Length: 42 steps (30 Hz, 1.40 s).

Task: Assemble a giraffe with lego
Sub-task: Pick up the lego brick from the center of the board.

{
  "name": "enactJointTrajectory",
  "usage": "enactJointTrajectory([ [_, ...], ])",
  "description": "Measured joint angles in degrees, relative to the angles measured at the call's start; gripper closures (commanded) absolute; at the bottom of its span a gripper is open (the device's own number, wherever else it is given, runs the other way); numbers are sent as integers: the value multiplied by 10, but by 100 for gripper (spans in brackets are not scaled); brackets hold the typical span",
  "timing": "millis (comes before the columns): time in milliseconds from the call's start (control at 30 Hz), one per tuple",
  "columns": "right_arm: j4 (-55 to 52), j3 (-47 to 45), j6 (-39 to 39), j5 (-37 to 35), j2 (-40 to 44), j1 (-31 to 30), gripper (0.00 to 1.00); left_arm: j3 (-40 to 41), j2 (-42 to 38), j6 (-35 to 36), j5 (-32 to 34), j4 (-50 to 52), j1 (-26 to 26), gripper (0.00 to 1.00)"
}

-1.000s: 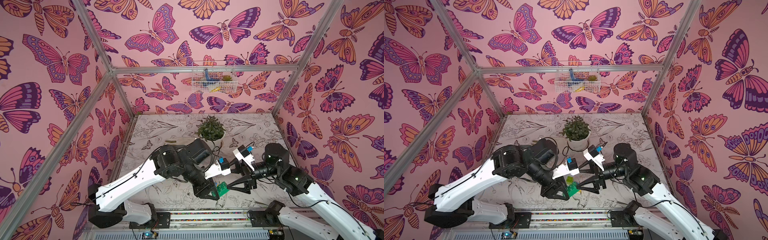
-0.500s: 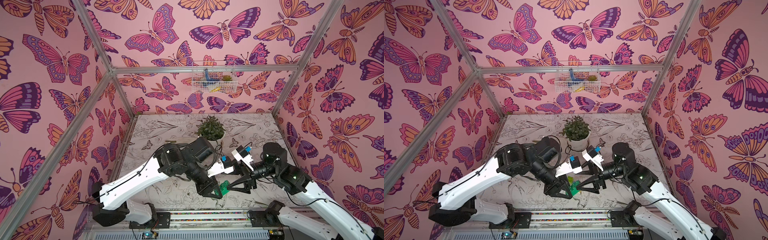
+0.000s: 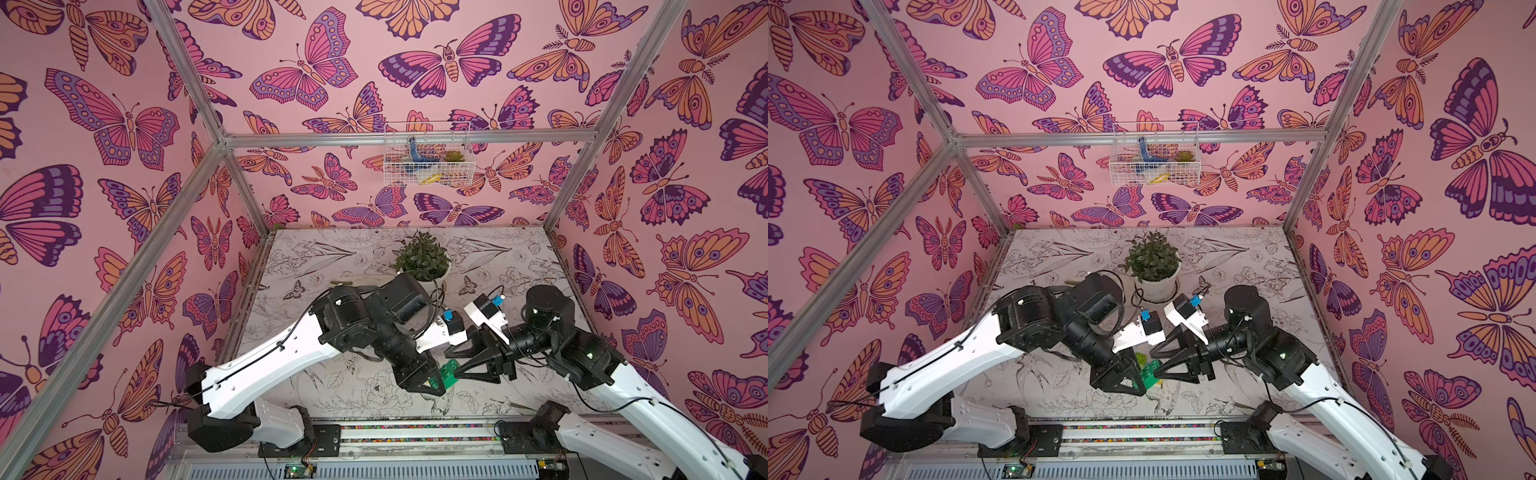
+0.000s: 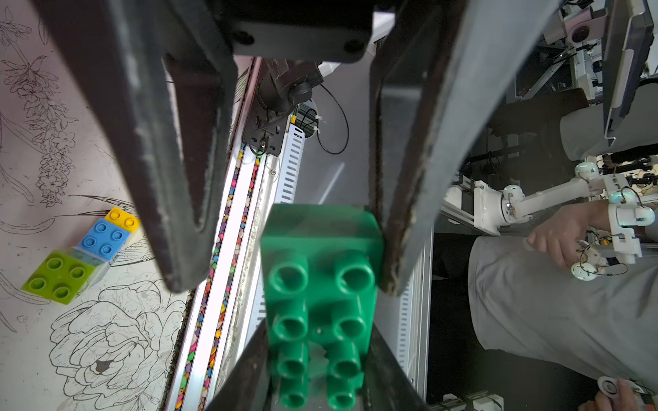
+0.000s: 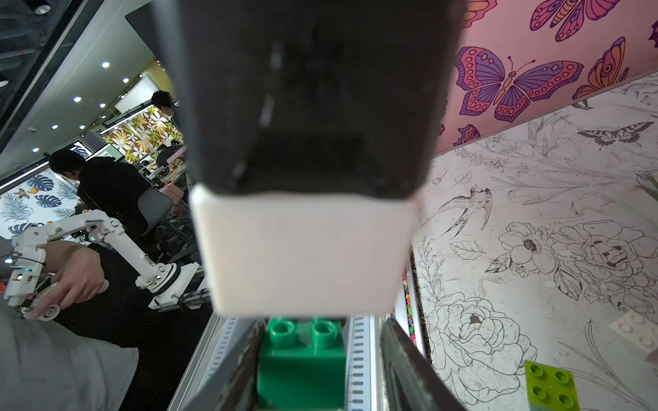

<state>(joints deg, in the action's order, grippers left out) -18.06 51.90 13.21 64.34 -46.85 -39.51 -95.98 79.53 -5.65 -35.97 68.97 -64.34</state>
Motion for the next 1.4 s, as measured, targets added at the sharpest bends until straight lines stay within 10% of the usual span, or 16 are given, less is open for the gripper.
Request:
enactJointTrajectory([
  [567,-6,0,-19,1,-1,0,86,1,1,4,15,0,9,100],
  [867,-9,0,-37,-20,-9,1,100,30,-20,4,25,-20,27,46],
  [1267,37,-60,-27,-150,-10,0,100,131,-148,-58,68,-67,107,49],
  [1400,85,-122,-21,-301,10,-81,100,217,-205,-119,52,-130,163,25],
])
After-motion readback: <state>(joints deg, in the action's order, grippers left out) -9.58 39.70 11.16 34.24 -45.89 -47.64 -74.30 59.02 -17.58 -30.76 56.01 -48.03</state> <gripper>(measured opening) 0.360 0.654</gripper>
